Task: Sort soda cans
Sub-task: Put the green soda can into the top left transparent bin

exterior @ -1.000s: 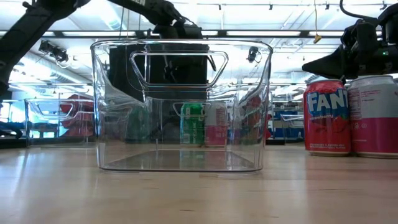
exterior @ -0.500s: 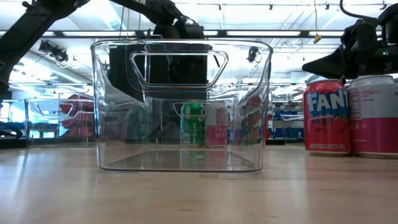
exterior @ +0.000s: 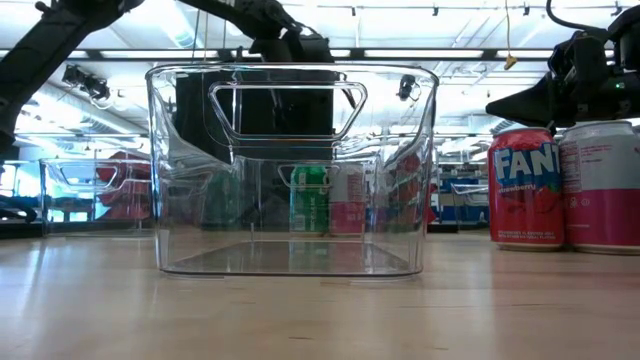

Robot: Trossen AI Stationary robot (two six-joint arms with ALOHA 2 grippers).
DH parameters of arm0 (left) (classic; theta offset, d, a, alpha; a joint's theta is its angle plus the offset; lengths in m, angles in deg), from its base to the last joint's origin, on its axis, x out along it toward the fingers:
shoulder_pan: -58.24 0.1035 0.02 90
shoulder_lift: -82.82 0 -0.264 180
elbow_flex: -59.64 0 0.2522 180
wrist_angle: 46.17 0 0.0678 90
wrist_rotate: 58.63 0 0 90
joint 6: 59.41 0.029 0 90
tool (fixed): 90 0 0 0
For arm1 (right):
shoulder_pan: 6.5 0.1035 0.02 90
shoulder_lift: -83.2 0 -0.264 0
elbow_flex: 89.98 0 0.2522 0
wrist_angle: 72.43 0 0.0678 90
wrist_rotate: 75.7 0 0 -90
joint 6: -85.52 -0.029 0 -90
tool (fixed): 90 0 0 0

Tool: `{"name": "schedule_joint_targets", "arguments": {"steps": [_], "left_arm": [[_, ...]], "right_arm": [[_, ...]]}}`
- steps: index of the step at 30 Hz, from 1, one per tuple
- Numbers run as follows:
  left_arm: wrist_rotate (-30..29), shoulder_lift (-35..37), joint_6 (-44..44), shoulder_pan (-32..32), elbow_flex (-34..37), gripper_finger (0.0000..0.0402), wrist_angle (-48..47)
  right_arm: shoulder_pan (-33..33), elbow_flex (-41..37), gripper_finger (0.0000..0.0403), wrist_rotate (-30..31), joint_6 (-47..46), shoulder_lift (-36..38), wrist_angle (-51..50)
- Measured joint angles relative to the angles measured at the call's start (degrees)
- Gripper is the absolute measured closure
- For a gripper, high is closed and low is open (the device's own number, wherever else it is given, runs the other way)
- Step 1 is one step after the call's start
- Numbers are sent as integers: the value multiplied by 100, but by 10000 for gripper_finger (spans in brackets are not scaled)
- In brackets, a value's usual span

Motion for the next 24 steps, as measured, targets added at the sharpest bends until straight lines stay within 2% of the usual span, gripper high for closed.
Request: {"name": "schedule_joint_targets", "arguments": {"steps": [3,6,13,24], "left_arm": [[-312,0,-289,-70,0,81,-116],[-67,0,-377,-116,0,85,-332],[46,-1,-357,-220,2,87,-361],[239,-518,-274,-263,4,87,-94]], "right_arm": [[0,0,402,-2,0,0,-2],[-2,0,402,-2,-2,0,0],[-2,0,402,-2,0,0,0],[-2,0,402,12,0,2,2]]}}
